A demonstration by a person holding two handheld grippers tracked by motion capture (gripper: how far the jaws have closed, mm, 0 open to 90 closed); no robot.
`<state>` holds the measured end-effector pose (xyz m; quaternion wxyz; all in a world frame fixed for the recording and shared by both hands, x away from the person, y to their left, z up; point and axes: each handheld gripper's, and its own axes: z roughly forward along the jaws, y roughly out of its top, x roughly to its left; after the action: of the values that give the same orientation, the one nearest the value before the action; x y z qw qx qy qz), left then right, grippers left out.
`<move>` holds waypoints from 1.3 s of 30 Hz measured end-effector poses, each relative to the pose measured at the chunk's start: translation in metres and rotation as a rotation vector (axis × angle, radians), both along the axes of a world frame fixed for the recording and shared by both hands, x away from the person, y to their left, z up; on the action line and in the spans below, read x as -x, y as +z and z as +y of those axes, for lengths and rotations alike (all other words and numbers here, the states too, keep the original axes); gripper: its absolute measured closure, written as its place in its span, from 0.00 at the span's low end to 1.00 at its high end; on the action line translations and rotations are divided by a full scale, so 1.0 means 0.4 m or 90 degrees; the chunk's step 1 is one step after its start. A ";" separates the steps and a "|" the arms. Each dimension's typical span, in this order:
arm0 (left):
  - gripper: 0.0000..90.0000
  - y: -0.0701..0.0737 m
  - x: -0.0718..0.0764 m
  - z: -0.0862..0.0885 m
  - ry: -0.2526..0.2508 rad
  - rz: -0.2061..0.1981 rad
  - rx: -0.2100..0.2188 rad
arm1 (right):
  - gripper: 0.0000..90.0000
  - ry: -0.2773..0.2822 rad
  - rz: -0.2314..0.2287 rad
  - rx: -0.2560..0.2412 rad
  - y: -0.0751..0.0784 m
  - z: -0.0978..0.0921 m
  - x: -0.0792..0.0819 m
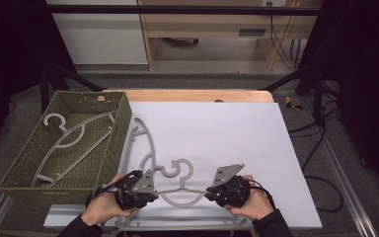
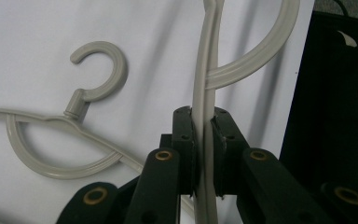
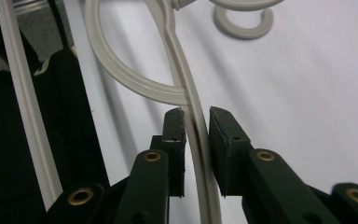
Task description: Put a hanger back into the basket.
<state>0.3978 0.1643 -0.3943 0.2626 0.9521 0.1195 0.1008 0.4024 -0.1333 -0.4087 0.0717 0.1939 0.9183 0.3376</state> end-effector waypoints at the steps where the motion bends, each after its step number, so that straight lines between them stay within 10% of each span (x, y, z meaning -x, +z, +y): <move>1: 0.91 0.001 0.000 0.000 0.004 0.001 0.006 | 0.83 -0.002 -0.001 -0.005 0.002 -0.004 -0.002; 18: 0.91 0.046 -0.021 0.069 0.167 -0.044 0.069 | 0.41 -0.228 -0.070 -0.258 0.071 -0.175 -0.026; 29: 0.91 0.117 -0.013 0.151 0.261 -0.100 0.152 | 0.16 -0.368 -0.117 -0.319 0.076 -0.267 -0.031; 39: 0.91 0.188 0.001 0.234 0.310 -0.162 0.179 | 0.09 -0.410 -0.130 -0.310 0.065 -0.306 -0.035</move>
<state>0.3972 0.2580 -0.3191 0.3729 0.8297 0.3229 0.2615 0.4164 -0.2555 -0.3825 0.2167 0.4481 0.6918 0.5231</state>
